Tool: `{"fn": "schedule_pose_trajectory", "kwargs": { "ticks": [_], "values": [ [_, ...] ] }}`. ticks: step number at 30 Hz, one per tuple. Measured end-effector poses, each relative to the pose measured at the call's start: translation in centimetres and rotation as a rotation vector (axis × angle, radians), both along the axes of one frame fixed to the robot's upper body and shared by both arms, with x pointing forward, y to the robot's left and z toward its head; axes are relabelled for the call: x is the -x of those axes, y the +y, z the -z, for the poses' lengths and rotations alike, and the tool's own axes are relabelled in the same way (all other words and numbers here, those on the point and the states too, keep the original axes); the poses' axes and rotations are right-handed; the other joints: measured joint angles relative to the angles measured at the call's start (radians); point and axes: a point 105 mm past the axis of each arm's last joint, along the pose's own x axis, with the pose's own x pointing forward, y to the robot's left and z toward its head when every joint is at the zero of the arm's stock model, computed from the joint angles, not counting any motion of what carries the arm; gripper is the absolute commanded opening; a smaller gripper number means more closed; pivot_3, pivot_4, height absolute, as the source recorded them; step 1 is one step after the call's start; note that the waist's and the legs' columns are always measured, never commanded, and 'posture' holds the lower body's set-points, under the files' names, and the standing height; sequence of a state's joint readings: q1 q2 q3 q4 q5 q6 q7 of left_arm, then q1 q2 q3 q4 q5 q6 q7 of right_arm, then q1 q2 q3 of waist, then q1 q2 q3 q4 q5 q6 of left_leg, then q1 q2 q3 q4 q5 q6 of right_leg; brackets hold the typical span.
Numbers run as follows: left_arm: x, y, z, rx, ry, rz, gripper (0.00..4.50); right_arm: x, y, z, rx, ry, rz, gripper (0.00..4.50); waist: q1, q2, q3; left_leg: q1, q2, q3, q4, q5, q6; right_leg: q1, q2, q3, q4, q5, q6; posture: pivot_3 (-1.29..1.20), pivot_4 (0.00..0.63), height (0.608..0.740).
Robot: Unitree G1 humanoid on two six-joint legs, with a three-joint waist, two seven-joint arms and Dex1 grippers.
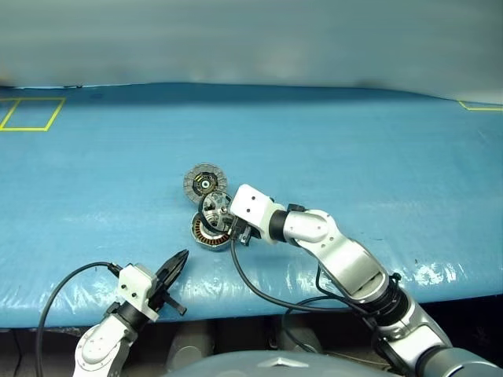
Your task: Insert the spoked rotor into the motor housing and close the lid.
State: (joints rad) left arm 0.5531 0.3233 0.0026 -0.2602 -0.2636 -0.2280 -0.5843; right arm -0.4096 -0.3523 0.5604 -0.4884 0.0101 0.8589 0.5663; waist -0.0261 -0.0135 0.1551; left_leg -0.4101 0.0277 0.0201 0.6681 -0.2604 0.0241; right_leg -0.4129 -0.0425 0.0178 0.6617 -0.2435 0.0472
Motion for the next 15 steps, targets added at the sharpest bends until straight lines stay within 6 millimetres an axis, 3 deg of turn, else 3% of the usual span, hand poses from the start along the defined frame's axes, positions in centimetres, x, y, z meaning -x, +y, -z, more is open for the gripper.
{"fn": "schedule_pose_trajectory", "kwargs": {
  "ticks": [15],
  "values": [
    [-0.22, 0.0, 0.33, -0.001, 0.003, 0.001, 0.0, 0.24, -0.14, 0.95, 0.02, 0.023, -0.003, 1.12, -0.001, -0.003, -0.003, 0.002, 0.0, 0.0, 0.0, 0.0, 0.0, 0.002, 0.0, 0.0, 0.0, 0.0, 0.0, 0.0, 0.15, 0.74]
  ]
}}
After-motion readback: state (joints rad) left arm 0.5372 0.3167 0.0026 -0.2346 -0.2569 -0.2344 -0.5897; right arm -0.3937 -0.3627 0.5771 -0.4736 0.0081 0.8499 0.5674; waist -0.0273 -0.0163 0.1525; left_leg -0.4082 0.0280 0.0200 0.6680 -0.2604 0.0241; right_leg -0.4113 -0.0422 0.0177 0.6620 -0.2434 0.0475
